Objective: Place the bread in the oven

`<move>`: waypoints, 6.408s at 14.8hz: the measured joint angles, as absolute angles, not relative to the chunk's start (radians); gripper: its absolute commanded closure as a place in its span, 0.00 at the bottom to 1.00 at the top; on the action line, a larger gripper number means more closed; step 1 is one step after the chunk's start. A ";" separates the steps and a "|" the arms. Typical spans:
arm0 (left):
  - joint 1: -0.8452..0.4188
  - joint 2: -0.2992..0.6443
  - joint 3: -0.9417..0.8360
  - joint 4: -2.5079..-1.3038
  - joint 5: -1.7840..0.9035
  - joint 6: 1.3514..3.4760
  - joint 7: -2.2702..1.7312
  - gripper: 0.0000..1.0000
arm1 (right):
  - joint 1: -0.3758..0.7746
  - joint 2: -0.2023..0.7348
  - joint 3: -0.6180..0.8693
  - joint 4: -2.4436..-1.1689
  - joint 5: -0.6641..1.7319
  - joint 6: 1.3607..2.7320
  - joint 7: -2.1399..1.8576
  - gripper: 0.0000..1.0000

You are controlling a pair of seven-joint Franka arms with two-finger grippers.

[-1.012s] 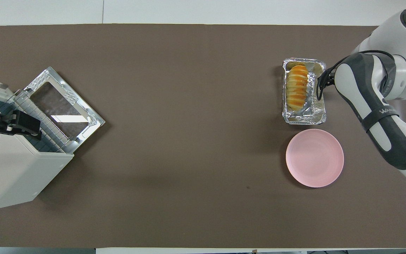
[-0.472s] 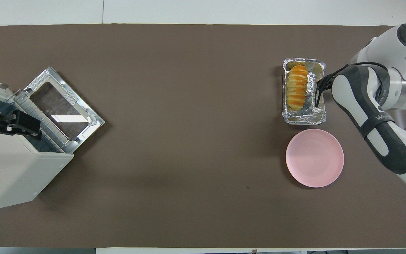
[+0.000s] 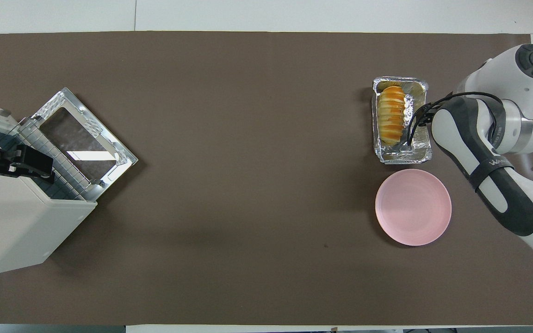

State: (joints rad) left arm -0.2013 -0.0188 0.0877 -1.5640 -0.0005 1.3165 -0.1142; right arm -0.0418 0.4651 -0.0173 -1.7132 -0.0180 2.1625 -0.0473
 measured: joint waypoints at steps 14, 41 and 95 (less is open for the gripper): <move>-0.201 -0.019 0.088 -1.564 -0.001 1.317 -0.114 0.00 | -0.025 0.447 -0.006 -1.685 0.062 2.142 -0.023 1.00; -0.201 -0.019 0.088 -1.564 -0.001 1.317 -0.114 0.00 | 0.594 0.466 0.004 -1.651 0.131 2.230 0.811 1.00; -0.494 0.067 0.029 -1.549 -0.064 1.526 -0.361 0.00 | -0.044 -0.107 -0.032 -1.755 -0.063 1.555 -0.179 0.00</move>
State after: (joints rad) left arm -0.4937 0.0665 0.0293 -1.5489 -0.0636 1.5256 -0.3609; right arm -0.0437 -0.1075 -0.0323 -1.7550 -0.0625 1.5554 -0.1788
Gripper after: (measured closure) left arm 0.000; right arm 0.000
